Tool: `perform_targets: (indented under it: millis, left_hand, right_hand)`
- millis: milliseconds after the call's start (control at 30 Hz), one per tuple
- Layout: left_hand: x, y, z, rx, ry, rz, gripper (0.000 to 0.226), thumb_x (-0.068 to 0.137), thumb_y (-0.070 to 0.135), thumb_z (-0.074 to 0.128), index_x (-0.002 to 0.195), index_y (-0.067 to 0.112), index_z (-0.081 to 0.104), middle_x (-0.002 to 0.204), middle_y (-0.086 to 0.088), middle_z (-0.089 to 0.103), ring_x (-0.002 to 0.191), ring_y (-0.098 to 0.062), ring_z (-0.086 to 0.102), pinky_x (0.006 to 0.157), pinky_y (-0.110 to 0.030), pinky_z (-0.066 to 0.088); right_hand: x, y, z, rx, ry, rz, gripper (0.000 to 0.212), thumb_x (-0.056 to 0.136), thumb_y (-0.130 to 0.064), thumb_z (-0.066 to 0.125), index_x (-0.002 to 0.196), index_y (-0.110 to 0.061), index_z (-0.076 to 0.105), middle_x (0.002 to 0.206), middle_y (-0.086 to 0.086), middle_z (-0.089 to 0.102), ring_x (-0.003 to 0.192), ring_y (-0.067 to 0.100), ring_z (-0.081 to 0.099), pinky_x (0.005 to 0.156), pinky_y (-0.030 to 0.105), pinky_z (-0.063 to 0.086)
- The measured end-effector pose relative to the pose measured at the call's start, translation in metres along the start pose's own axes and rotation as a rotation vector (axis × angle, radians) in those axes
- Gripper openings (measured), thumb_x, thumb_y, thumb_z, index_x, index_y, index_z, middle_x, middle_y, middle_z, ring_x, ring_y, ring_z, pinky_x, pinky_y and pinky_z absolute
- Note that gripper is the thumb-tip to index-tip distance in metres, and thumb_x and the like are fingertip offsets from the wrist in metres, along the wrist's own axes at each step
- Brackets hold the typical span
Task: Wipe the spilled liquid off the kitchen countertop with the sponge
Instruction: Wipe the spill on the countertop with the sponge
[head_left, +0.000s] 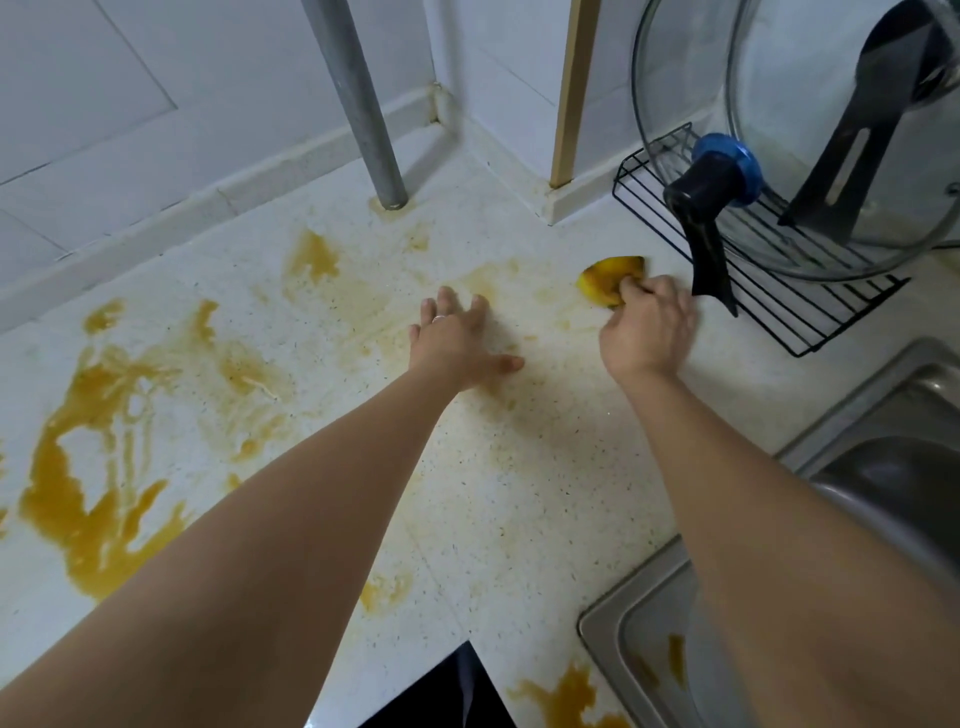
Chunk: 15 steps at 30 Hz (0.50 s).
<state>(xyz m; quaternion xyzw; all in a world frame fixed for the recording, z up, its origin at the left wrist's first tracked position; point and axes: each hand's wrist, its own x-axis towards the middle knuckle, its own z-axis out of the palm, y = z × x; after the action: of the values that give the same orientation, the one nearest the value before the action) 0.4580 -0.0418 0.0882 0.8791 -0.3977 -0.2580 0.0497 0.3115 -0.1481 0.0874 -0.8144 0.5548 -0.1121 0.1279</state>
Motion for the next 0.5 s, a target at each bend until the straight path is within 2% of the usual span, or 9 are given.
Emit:
perform_targets:
  millis: [100, 167, 267, 333, 367, 433, 500]
  left_hand:
    - [0.001, 0.001, 0.001, 0.006, 0.008, -0.003, 0.096, 0.076, 0.059, 0.065, 0.151, 0.027, 0.014, 0.159, -0.008, -0.008, 0.146, -0.030, -0.009, 0.118, -0.048, 0.007]
    - [0.001, 0.001, 0.001, 0.025, 0.017, 0.001, 0.096, 0.076, 0.059, 0.065, 0.151, 0.026, 0.014, 0.159, -0.008, -0.006, 0.146, -0.031, -0.006, 0.118, -0.048, 0.010]
    - [-0.002, -0.004, -0.001, 0.016, 0.006, 0.031, 0.093, 0.079, 0.061, 0.060, 0.151, 0.024, 0.014, 0.158, -0.008, 0.000, 0.145, -0.032, 0.003, 0.115, -0.048, 0.021]
    - [-0.008, -0.009, -0.003, 0.038, 0.023, 0.073, 0.083, 0.085, 0.061, 0.051, 0.150, 0.022, 0.016, 0.156, -0.011, 0.005, 0.144, -0.034, 0.009, 0.113, -0.047, 0.027]
    - [-0.013, -0.017, -0.004, 0.048, 0.039, 0.076, 0.077, 0.089, 0.058, 0.047, 0.150, 0.021, 0.016, 0.156, -0.013, 0.004, 0.144, -0.035, 0.008, 0.113, -0.047, 0.024]
    - [-0.019, -0.031, -0.004, 0.053, 0.056, 0.031, 0.069, 0.095, 0.046, 0.042, 0.151, 0.019, 0.011, 0.158, -0.016, -0.004, 0.146, -0.035, 0.000, 0.116, -0.046, 0.015]
    - [-0.025, -0.048, -0.002, 0.081, 0.063, -0.007, 0.065, 0.095, 0.041, 0.041, 0.150, 0.017, 0.014, 0.157, -0.017, -0.002, 0.145, -0.036, 0.003, 0.115, -0.046, 0.018]
  right_hand:
    - [-0.012, -0.012, 0.009, 0.082, -0.094, -0.205, 0.037, 0.085, -0.014, 0.051, 0.122, -0.018, 0.059, 0.123, 0.006, 0.051, 0.119, 0.026, 0.039, 0.100, 0.034, 0.027]
    - [-0.018, -0.009, 0.011, 0.100, -0.097, -0.294, 0.039, 0.085, -0.016, 0.051, 0.123, -0.019, 0.059, 0.118, 0.006, 0.054, 0.114, 0.025, 0.042, 0.096, 0.034, 0.030]
    - [-0.016, 0.005, 0.004, 0.086, -0.042, -0.137, 0.039, 0.085, -0.013, 0.051, 0.123, -0.020, 0.059, 0.117, 0.007, 0.053, 0.114, 0.026, 0.042, 0.096, 0.033, 0.029]
    - [-0.023, 0.003, 0.005, 0.150, -0.035, -0.090, 0.034, 0.082, -0.012, 0.054, 0.114, -0.015, 0.065, 0.111, 0.011, 0.055, 0.109, 0.029, 0.046, 0.093, 0.033, 0.033]
    - [-0.034, -0.006, 0.008, 0.198, -0.055, -0.113, 0.031, 0.079, -0.011, 0.056, 0.108, -0.012, 0.068, 0.107, 0.012, 0.057, 0.104, 0.030, 0.049, 0.090, 0.032, 0.036]
    - [-0.062, -0.027, 0.015, 0.310, -0.123, -0.211, 0.024, 0.073, -0.009, 0.061, 0.094, -0.004, 0.072, 0.095, 0.015, 0.061, 0.092, 0.032, 0.054, 0.078, 0.028, 0.039]
    - [-0.097, -0.047, 0.021, 0.373, -0.230, -0.394, 0.021, 0.068, -0.009, 0.060, 0.083, 0.000, 0.071, 0.086, 0.015, 0.061, 0.081, 0.029, 0.055, 0.070, 0.026, 0.038]
